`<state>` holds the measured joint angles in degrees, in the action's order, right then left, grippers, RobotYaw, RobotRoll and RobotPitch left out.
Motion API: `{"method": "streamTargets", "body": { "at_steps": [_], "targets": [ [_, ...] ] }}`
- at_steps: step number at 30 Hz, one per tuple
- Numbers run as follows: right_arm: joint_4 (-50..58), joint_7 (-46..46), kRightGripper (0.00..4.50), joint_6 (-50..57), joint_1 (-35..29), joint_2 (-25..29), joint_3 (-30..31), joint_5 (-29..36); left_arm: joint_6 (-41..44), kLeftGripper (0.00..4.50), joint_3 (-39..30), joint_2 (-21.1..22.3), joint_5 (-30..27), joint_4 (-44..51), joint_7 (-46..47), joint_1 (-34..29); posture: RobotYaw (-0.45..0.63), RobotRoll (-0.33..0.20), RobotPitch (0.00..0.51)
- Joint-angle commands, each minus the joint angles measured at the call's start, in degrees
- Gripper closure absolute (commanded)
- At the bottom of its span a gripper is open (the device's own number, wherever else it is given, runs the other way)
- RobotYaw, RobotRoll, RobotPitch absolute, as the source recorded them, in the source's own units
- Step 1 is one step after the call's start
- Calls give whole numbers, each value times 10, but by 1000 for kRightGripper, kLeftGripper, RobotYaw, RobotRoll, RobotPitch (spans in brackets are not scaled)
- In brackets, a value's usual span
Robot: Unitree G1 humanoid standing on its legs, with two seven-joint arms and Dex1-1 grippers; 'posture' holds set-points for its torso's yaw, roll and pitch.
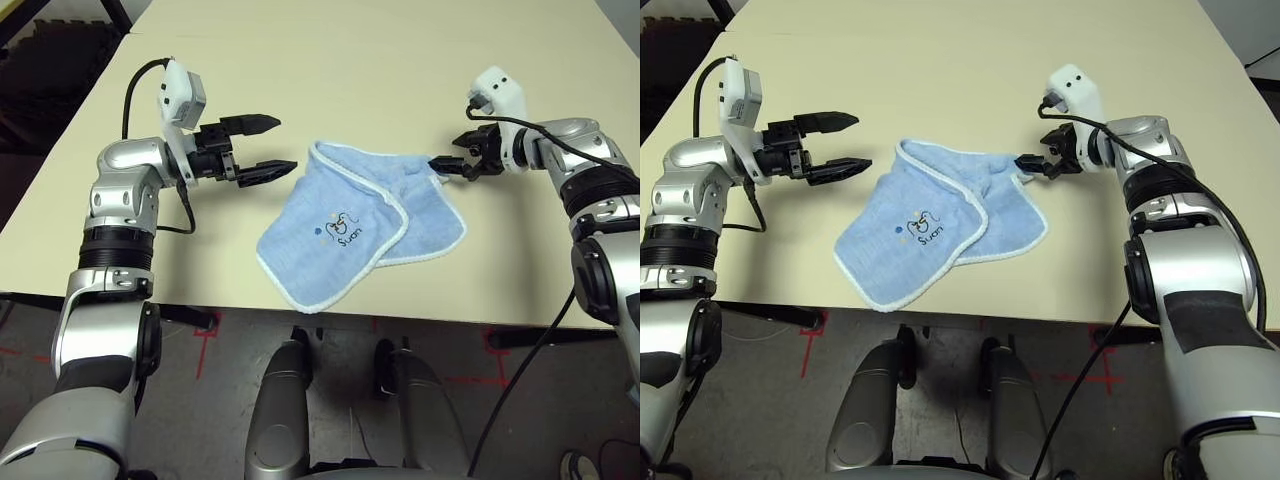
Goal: Fold the towel and set it aside.
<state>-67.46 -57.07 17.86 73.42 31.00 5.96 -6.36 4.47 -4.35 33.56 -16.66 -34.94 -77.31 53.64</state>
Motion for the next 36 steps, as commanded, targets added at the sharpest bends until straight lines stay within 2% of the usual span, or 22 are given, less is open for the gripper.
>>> {"method": "streamTargets", "body": {
  "at_steps": [1,6,15,18,28,36],
  "targets": [
    [-2,5,0,11,-3,-5,10,-12,1,22,9,-12,-2,-12,0,15,108,0,312],
    [-12,22,0,19,13,-16,27,-35,3,22,9,-20,-4,-12,1,17,107,0,322],
    [-10,-5,0,-5,16,-25,75,-77,8,22,10,-18,-5,-2,-1,10,116,0,325],
    [-10,-1,756,-16,14,-23,79,-82,8,0,9,-16,-5,-1,-1,10,116,0,326],
    [-2,-22,4477,-12,18,-14,79,-77,5,0,8,-13,-2,-12,2,12,110,0,325],
    [-7,-7,4477,-3,33,-4,54,-60,4,0,8,-14,0,-29,3,23,97,0,323]
  ]
}}
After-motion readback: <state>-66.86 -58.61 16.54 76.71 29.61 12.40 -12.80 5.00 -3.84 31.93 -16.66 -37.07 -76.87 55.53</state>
